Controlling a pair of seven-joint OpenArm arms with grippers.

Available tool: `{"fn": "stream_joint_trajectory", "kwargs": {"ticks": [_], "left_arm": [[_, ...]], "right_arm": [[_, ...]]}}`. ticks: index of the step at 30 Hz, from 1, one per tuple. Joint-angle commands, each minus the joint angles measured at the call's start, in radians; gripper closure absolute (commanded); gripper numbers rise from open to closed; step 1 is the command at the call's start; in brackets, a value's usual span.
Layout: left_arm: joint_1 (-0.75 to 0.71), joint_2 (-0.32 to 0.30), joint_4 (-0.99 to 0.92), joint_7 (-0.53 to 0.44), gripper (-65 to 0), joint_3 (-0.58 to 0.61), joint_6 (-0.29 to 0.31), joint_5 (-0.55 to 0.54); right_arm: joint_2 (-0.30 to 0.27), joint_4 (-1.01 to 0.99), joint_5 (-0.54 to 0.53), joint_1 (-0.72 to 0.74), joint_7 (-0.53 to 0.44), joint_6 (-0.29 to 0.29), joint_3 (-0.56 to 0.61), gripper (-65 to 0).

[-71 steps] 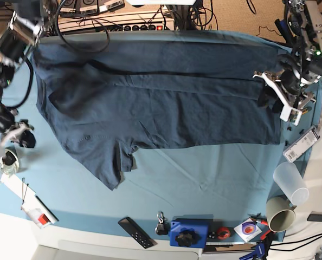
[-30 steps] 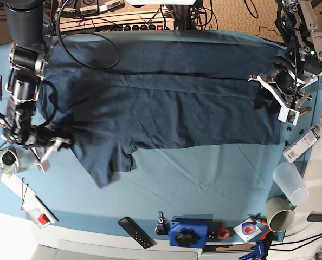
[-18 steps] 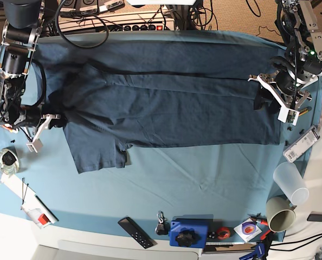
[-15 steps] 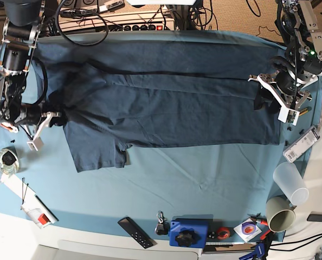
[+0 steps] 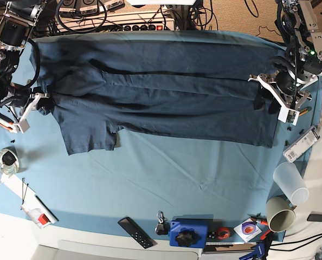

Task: Fold the T-shirt properly
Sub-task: 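Grasp the shirt side with the right gripper and fold it inward, then regrasp the folded side edge with the right gripper near the hem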

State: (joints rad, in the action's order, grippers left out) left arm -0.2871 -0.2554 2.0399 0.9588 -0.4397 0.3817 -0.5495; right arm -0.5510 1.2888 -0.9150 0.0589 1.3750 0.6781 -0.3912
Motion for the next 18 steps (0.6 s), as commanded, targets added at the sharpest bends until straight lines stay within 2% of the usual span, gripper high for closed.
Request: {"fn": "stream_joint_trajectory", "kwargs": {"ticks": [1, 2, 4, 6, 9, 14, 16, 18], "left_arm": [[0.007, -0.01, 0.015, -0.025, -27.5, -0.004, 0.0, -0.011], [0.007, -0.01, 0.015, -0.025, -27.5, -0.004, 0.0, -0.011], [0.007, -0.01, 0.015, -0.025, -27.5, -0.004, 0.0, -0.011], [0.007, -0.01, 0.015, -0.025, -27.5, -0.004, 0.0, -0.011], [0.006, -0.011, 0.015, -0.024, -27.5, -0.004, 0.0, -0.01], [0.004, -0.011, 0.015, -0.025, -27.5, -0.004, 0.0, -0.003], [0.005, -0.011, 0.015, -0.025, -27.5, -0.004, 0.0, -0.004], [0.005, -0.011, 0.015, -0.027, -27.5, -0.004, 0.0, -0.004]], "right_arm": [[-0.028, 0.016, -0.012, 0.016, -0.016, 0.007, -0.01, 0.0], [-0.028, 0.016, -0.012, 0.016, -0.016, 0.02, -0.01, -0.8], [-0.028, 0.016, -0.013, 0.016, -0.014, 0.02, -0.01, -12.1], [-0.029, 0.016, -0.04, 0.016, 0.0, 0.02, -0.01, -19.4], [-0.03, 0.031, -0.122, 0.032, 0.021, 0.02, -0.02, -19.9], [-0.028, 0.06, -0.123, 0.105, 0.021, 0.02, -0.105, -19.9], [-0.027, 0.059, -0.088, 0.142, -0.018, 0.02, -0.129, -19.9], [-0.027, 0.051, -0.002, 0.174, -0.096, 0.02, -0.122, -19.9]]}}
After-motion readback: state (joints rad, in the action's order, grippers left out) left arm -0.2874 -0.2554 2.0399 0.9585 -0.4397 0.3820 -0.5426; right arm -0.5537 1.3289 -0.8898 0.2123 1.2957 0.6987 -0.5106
